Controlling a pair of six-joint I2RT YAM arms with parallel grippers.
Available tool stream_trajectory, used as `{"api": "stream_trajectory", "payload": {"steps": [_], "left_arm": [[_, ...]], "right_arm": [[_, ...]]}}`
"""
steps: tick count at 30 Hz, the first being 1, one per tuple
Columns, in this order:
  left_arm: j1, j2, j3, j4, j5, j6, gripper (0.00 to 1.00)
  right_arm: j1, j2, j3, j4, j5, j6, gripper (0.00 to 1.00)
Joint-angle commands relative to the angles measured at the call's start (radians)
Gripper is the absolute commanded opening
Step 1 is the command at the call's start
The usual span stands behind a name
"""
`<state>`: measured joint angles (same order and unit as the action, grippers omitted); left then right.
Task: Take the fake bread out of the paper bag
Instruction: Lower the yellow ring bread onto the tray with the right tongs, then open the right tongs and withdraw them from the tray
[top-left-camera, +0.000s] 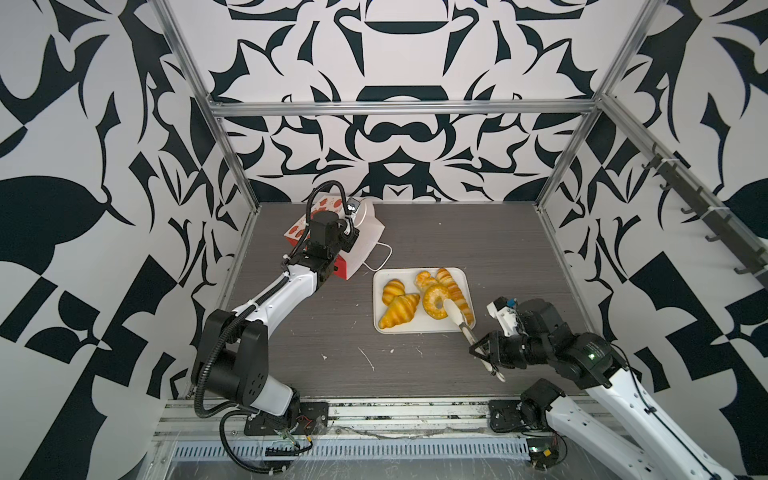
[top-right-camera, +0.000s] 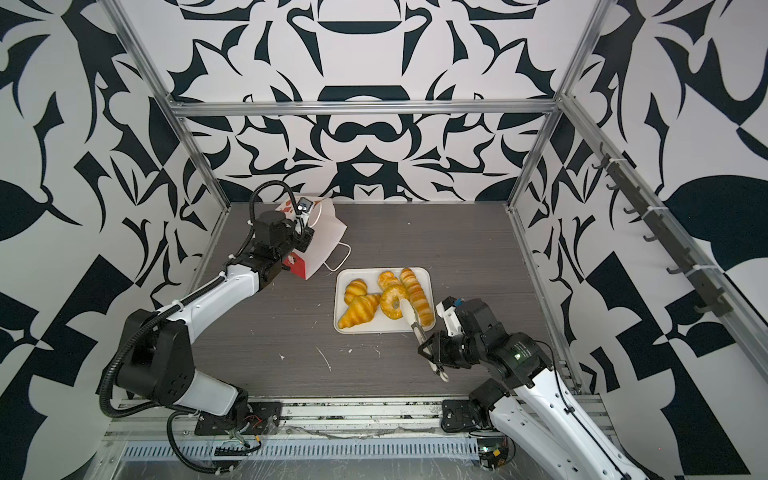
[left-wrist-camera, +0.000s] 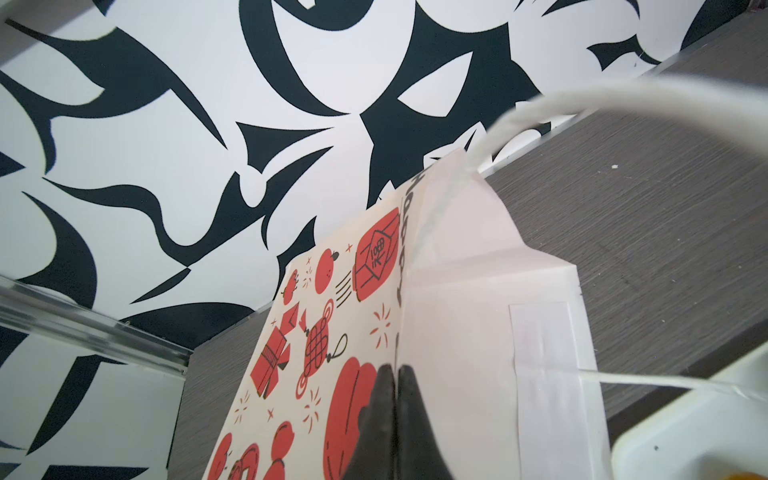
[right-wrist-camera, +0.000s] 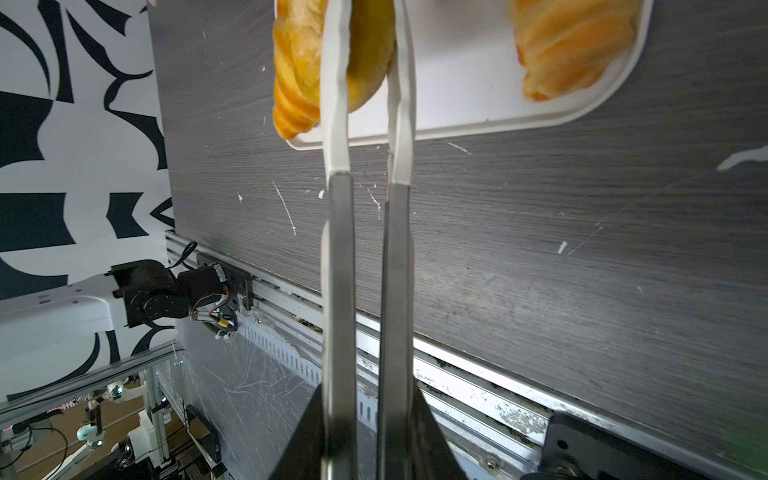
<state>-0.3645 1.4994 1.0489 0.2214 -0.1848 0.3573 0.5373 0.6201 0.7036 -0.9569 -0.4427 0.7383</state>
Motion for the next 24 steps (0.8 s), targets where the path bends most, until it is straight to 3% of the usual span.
{"api": "stream_trajectory", "payload": {"steps": [1,15,24], "left_arm": [[0.007,-0.039,0.012,0.038,-0.002,-0.010,0.00],[0.020,-0.031,0.000,0.055,0.015,-0.018,0.00],[0.021,-0.024,-0.004,0.061,0.021,-0.023,0.00]], "right_arm": [[0.003,-0.007,-0.013,0.037,0.013,0.003,0.01],[0.005,0.088,-0.091,0.129,-0.004,-0.031,0.03],[0.009,0.063,-0.105,0.070,0.050,-0.030,0.24]]}}
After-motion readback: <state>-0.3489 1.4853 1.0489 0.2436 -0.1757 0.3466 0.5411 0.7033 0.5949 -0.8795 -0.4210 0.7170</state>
